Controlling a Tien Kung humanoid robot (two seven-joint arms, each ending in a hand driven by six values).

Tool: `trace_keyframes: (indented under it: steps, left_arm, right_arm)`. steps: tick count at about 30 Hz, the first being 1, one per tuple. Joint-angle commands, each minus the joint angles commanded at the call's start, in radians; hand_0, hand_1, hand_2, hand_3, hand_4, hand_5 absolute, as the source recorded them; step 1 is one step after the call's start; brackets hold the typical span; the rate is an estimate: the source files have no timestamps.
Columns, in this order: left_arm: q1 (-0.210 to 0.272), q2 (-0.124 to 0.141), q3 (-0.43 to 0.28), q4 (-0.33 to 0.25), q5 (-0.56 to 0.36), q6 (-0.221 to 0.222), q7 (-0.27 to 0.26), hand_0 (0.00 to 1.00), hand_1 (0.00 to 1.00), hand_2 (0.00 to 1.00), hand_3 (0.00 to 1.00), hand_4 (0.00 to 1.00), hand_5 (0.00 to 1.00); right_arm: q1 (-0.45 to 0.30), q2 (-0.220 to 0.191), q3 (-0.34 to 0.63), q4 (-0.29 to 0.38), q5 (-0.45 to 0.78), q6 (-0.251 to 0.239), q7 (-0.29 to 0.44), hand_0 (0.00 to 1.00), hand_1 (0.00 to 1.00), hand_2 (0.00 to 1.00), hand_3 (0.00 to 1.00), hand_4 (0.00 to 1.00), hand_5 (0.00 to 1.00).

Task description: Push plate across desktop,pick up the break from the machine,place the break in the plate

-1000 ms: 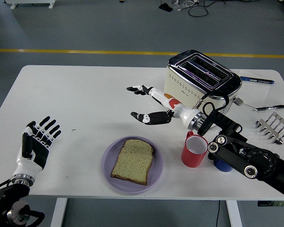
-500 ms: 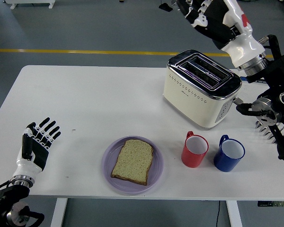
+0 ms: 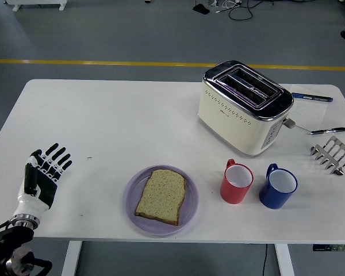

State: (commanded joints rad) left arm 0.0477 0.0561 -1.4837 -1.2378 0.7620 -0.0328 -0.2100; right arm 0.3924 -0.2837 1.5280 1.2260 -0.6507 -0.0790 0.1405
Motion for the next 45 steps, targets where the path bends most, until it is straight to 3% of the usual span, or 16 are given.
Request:
trace_keyframes:
  steps: [5, 12, 17, 22, 25, 31, 45]
  left_arm:
    - [-0.005, 0.001, -0.006, -0.028, 0.004, 0.0, 0.001, 0.778, 0.754, 0.776, 0.766, 0.499, 0.998]
    - [-0.013, -0.005, -0.013, -0.038, 0.007, 0.001, 0.0, 0.777, 0.753, 0.776, 0.766, 0.5, 0.998]
    - [-0.018, -0.013, -0.017, -0.039, 0.005, 0.001, 0.001, 0.777, 0.753, 0.775, 0.766, 0.501, 0.998]
    - [-0.017, -0.013, -0.02, -0.044, 0.005, 0.001, 0.001, 0.777, 0.752, 0.774, 0.765, 0.502, 0.998]
    - [-0.015, -0.013, -0.023, -0.044, 0.005, 0.001, 0.001, 0.777, 0.753, 0.774, 0.765, 0.503, 0.998]
    - [-0.017, -0.018, -0.04, -0.065, -0.055, -0.014, 0.025, 0.777, 0.758, 0.774, 0.766, 0.504, 0.998]
    - [-0.019, -0.03, -0.093, -0.091, -0.057, -0.037, 0.059, 0.786, 0.762, 0.784, 0.77, 0.504, 0.998]
  right_arm:
    - [-0.11, 0.024, 0.038, -0.035, 0.002, 0.035, -0.019, 0.763, 0.73, 0.737, 0.738, 0.548, 0.489]
    - [-0.226, 0.033, 0.059, -0.029, 0.011, 0.063, -0.029, 0.76, 0.731, 0.736, 0.736, 0.544, 0.5]
    - [-0.298, 0.03, 0.06, 0.011, 0.059, 0.074, -0.043, 0.76, 0.727, 0.736, 0.734, 0.54, 0.515]
    - [-0.372, 0.064, 0.07, 0.103, 0.253, 0.083, -0.056, 0.759, 0.726, 0.731, 0.732, 0.534, 0.521]
    - [-0.386, 0.08, 0.076, 0.122, 0.346, 0.087, -0.054, 0.739, 0.706, 0.715, 0.713, 0.53, 0.519]
    - [-0.378, 0.093, 0.094, 0.099, 0.337, 0.095, -0.053, 0.733, 0.702, 0.71, 0.7, 0.527, 0.517]
    - [-0.366, 0.114, 0.121, 0.049, 0.31, 0.107, -0.058, 0.724, 0.684, 0.696, 0.677, 0.525, 0.522]
